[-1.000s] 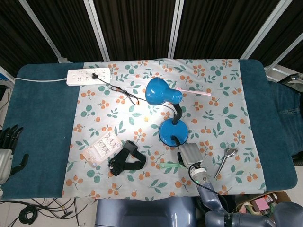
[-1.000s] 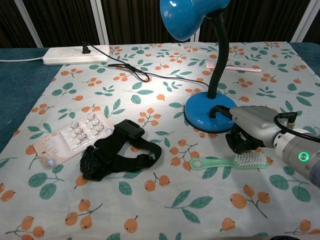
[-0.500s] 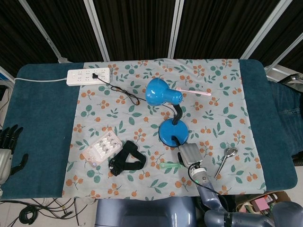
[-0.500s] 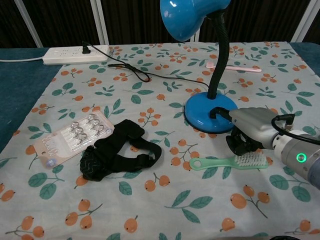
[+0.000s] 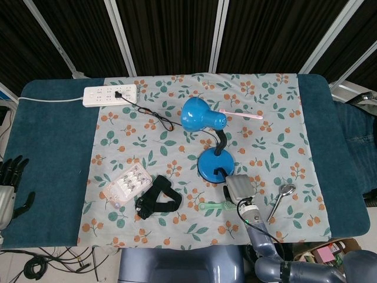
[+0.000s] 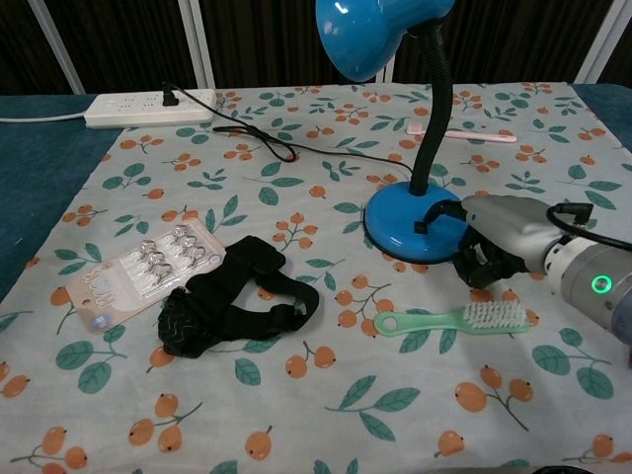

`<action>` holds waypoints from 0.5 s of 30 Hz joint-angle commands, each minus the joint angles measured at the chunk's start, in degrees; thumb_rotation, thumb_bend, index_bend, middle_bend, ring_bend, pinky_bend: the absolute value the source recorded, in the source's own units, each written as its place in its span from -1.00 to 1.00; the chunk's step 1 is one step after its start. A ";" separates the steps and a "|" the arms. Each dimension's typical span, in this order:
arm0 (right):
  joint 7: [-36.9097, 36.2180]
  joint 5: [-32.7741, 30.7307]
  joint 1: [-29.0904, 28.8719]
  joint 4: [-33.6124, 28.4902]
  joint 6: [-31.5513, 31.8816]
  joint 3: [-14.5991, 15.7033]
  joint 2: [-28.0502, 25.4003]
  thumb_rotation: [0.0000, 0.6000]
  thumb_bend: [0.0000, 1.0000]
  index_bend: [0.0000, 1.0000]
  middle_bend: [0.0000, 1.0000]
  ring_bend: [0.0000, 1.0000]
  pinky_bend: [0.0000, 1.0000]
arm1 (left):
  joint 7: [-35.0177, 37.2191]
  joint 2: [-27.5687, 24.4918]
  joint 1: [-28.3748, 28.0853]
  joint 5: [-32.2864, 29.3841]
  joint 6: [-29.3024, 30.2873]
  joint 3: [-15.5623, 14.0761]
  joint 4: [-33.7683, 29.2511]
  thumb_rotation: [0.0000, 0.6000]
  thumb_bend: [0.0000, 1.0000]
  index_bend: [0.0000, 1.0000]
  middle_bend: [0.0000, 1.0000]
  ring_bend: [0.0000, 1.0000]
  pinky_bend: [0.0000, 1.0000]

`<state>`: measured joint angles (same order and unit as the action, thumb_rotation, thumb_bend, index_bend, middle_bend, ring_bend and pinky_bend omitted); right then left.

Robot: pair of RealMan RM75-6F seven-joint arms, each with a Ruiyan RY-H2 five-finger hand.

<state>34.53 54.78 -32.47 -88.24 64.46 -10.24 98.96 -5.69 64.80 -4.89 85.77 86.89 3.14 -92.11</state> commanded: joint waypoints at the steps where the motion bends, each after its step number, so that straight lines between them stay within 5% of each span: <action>1: -1.80 2.77 0.47 -5.23 2.26 -1.81 -4.20 1.00 -0.23 -0.79 -0.14 -0.01 -0.24 | 0.07 -0.03 0.02 0.03 0.05 0.01 -0.02 1.00 -0.23 -1.00 -0.96 -1.00 -0.93; 5: -2.26 4.40 2.16 -12.96 4.86 -2.84 -11.08 1.00 -0.37 -0.87 -0.38 -0.30 -0.63 | 0.07 -0.05 0.05 0.04 0.09 -0.01 -0.05 1.00 -0.23 -1.00 -0.96 -1.00 -0.93; 10: -5.58 8.79 7.02 -23.29 9.10 -1.79 -22.17 1.00 -0.49 -0.91 -0.58 -0.54 -0.68 | -0.31 0.03 0.05 -0.08 0.13 0.04 -0.13 1.00 -0.23 -1.00 -0.96 -1.00 -0.93; 15: -9.14 16.26 13.10 -27.78 14.73 1.68 -32.00 1.00 -0.55 -0.92 -0.60 -0.57 -0.69 | -0.89 0.24 0.02 -0.11 0.14 0.07 -0.16 1.00 -0.23 -1.00 -0.96 -1.00 -0.93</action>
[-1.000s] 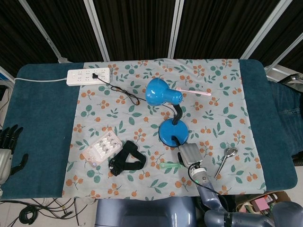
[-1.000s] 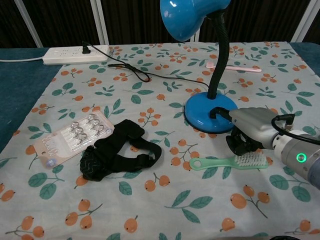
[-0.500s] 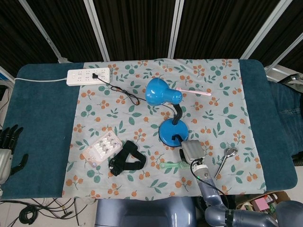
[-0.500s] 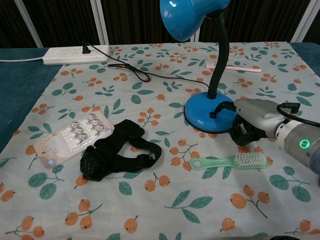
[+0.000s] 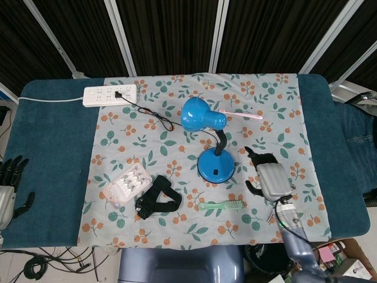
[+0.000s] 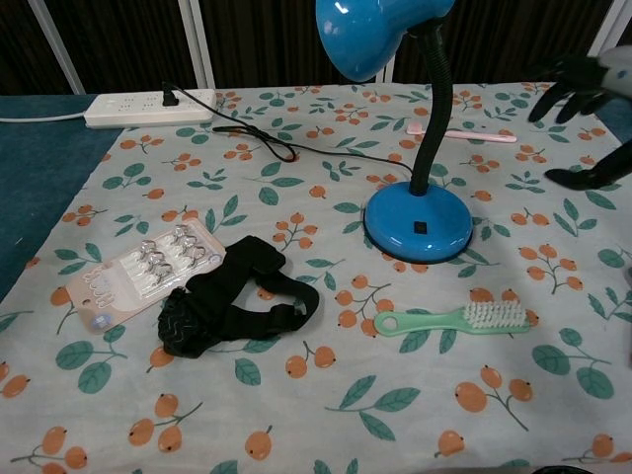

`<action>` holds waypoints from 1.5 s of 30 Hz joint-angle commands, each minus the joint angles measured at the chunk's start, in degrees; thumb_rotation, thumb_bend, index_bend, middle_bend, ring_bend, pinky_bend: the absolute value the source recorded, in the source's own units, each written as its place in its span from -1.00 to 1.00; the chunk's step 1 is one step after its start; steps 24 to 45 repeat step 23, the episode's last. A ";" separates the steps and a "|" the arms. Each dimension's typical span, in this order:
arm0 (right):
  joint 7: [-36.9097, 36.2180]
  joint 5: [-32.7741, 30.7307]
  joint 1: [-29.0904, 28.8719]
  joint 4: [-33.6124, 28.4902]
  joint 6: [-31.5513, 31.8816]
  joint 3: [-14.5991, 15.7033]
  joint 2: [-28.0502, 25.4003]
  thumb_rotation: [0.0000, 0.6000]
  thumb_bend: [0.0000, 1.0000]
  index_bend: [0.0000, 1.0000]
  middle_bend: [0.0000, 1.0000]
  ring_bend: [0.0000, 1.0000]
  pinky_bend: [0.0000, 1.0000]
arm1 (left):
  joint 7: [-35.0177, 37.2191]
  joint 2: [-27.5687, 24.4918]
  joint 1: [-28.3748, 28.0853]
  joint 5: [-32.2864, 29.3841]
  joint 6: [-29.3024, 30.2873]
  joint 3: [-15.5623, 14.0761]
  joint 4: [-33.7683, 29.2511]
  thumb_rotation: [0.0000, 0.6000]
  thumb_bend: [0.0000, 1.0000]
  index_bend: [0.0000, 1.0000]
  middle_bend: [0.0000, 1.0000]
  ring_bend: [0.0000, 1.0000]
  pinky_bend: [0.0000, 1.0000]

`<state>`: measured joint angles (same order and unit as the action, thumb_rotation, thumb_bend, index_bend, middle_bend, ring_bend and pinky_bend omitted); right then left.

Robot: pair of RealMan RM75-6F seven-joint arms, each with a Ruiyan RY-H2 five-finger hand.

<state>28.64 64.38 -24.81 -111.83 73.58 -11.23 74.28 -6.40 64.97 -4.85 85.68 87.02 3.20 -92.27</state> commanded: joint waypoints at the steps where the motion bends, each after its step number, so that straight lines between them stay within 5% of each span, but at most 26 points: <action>1: -3.46 8.76 6.61 -3.96 7.26 3.45 -8.47 1.00 -0.56 -0.92 -0.61 -0.58 -0.69 | -0.30 0.12 -0.03 0.00 0.03 0.03 -0.01 1.00 -0.23 -1.00 -0.96 -1.00 -0.93; 13: -3.14 20.66 17.43 5.19 18.60 12.68 -9.41 1.00 -0.59 -0.96 -0.71 -0.68 -0.73 | -1.22 0.39 0.08 -0.12 0.54 0.26 -0.20 1.00 -0.23 -1.00 -0.96 -1.00 -0.93; 23: -7.38 19.46 19.14 13.25 18.60 12.17 -6.96 1.00 -0.59 -0.98 -0.73 -0.69 -0.73 | -1.03 0.28 0.08 0.08 0.59 0.21 -0.06 1.00 -0.23 -1.00 -0.96 -1.00 -0.93; 45: -7.38 19.46 19.14 13.25 18.60 12.17 -6.96 1.00 -0.59 -0.98 -0.73 -0.69 -0.73 | -1.03 0.28 0.08 0.08 0.59 0.21 -0.06 1.00 -0.23 -1.00 -0.96 -1.00 -0.93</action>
